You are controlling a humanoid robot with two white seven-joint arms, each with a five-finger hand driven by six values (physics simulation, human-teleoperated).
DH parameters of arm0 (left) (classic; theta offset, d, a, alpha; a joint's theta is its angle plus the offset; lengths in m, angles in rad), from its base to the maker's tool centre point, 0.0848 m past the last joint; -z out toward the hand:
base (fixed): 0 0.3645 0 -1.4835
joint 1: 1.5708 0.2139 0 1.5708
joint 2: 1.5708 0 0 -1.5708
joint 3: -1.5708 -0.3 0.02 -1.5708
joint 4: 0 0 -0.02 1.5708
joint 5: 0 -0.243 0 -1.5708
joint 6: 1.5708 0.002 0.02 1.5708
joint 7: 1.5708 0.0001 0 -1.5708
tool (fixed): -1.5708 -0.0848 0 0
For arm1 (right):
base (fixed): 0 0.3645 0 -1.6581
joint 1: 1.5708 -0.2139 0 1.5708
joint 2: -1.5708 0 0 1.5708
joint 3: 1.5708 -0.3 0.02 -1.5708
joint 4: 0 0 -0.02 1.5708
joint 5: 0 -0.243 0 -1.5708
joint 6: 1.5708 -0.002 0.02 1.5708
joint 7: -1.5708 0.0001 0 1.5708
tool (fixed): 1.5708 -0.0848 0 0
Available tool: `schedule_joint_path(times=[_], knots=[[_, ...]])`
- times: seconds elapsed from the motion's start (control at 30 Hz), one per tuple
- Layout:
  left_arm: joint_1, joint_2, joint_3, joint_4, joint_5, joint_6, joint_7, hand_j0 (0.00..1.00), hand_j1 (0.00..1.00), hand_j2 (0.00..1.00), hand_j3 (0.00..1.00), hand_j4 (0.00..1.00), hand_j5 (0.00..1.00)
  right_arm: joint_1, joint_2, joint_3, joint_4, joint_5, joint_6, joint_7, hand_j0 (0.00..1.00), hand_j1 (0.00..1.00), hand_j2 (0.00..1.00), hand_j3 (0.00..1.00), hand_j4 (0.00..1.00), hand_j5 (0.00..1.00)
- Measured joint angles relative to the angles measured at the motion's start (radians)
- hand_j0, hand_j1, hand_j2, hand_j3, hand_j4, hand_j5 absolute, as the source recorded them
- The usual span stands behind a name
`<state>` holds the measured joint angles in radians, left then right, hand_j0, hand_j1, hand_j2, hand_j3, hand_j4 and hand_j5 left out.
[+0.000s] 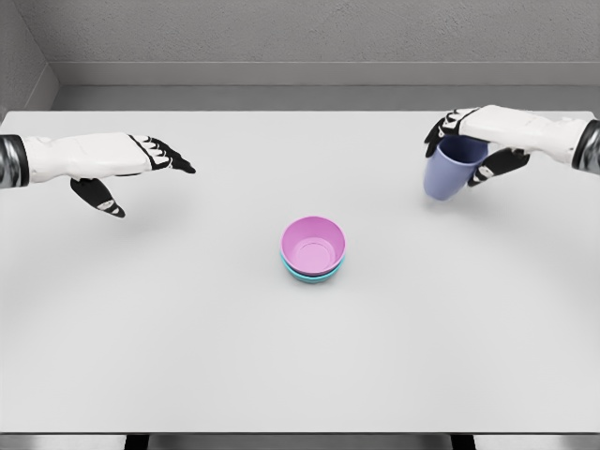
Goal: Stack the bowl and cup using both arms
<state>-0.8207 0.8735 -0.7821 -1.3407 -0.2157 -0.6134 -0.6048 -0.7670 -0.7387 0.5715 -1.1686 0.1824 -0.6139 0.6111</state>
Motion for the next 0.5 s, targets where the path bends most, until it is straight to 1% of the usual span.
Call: schedule_joint_path(times=[0.1,0.2,0.37,0.5], knots=[[0.000,0.000,-0.001,0.000,0.000,0.000,0.000,1.00,1.00,1.00,1.00,1.00,1.00,-0.021,-0.001,0.000,-0.005,-0.004,-0.001,0.000,0.55,0.55,0.55,0.55,0.55,0.55],[0.000,0.000,-0.001,0.000,0.000,0.000,0.000,1.00,1.00,1.00,1.00,1.00,1.00,-0.023,-0.001,0.000,-0.021,-0.006,-0.001,0.000,0.55,0.55,0.55,0.55,0.55,0.55],[0.000,0.000,-0.001,0.000,0.000,0.000,0.000,1.00,1.00,1.00,1.00,1.00,1.00,-0.029,-0.002,0.001,-0.067,-0.006,-0.001,-0.001,0.55,0.55,0.55,0.55,0.55,0.55],[0.000,0.000,-0.001,0.000,0.000,0.000,0.000,1.00,1.00,1.00,1.00,1.00,1.00,-0.029,-0.009,0.002,-0.123,-0.007,-0.001,0.000,0.54,0.54,0.54,0.54,0.54,0.54]])
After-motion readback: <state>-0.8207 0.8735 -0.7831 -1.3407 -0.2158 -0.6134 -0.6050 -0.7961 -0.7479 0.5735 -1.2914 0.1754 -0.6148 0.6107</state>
